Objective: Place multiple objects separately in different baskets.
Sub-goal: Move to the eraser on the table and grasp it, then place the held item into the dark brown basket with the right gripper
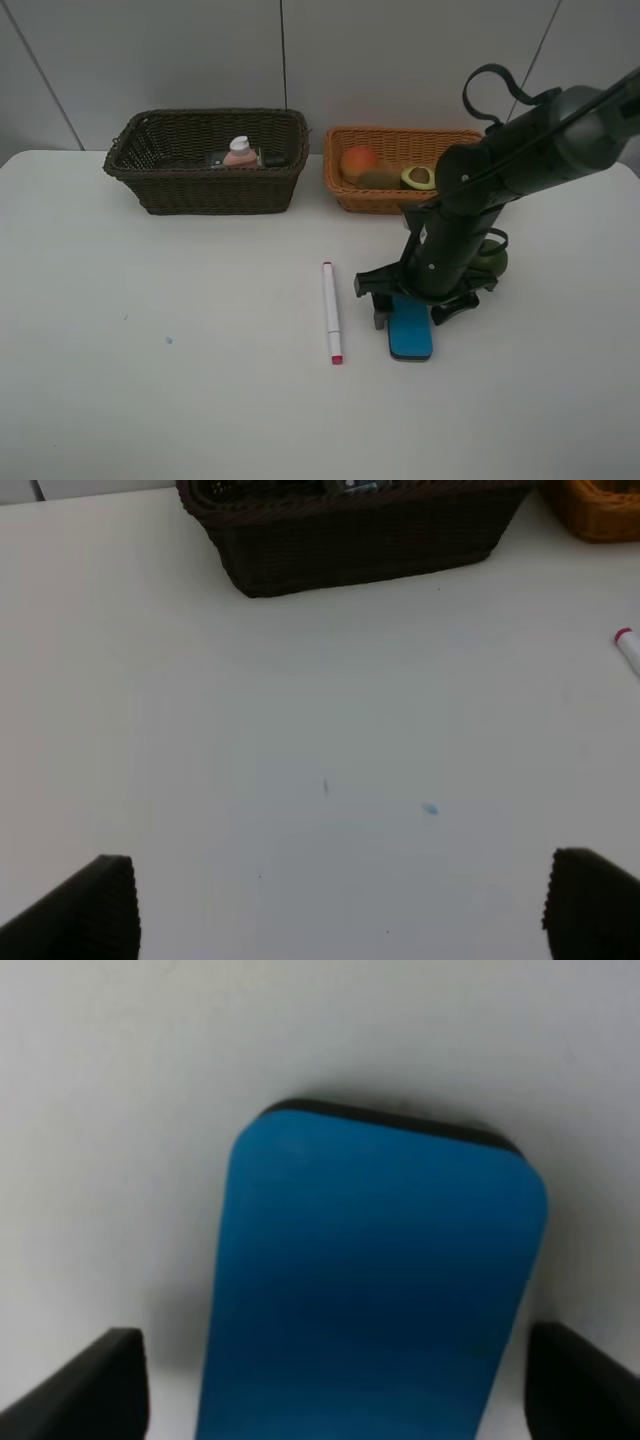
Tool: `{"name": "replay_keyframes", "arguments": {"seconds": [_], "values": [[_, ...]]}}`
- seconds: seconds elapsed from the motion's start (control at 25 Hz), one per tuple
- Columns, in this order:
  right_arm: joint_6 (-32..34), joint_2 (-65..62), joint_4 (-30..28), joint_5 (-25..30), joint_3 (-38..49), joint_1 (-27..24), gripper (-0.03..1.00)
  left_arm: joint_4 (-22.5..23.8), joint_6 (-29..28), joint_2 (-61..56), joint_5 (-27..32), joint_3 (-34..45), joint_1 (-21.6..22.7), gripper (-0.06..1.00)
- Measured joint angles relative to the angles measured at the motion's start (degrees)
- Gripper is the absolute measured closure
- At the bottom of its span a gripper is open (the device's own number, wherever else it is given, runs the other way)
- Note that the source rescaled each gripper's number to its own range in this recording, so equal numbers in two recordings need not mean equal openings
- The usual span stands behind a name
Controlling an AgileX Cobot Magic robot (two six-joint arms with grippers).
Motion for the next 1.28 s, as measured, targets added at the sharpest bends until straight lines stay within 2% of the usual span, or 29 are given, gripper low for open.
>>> {"name": "replay_keyframes", "arguments": {"seconds": [0.12, 0.4, 0.56, 0.76, 0.88, 1.12, 1.28], "values": [[-0.6, 0.2, 0.0, 1.3, 0.0, -0.1, 0.41, 0.0, 0.0, 0.0, 0.0, 0.0, 0.0, -0.06], [-4.5, -0.1, 0.3, 3.0, -0.5, -0.1, 0.41, 0.0, 0.0, 0.0, 0.0, 0.0, 0.0, -0.06], [-8.2, -2.5, 0.7, 9.4, -4.9, -0.1, 0.41, 0.0, 0.0, 0.0, 0.0, 0.0, 0.0, -0.06], [-15.1, -4.8, 0.5, 15.8, -20.7, -0.1, 0.41, 0.0, 0.0, 0.0, 0.0, 0.0, 0.0, -0.06], [-19.2, -2.5, 1.5, 17.5, -31.8, 0.0, 0.41, 0.0, 0.0, 0.0, 0.0, 0.0, 0.0, -0.06], [-25.6, 7.6, 6.8, 17.7, -55.3, 1.0, 0.41, 0.0, 0.0, 0.0, 0.0, 0.0, 0.0, -0.06], [-29.8, 14.7, 10.8, 14.5, -66.7, 2.9, 0.41, 0.0, 0.0, 0.0, 0.0, 0.0, 0.0, -0.06]]}}
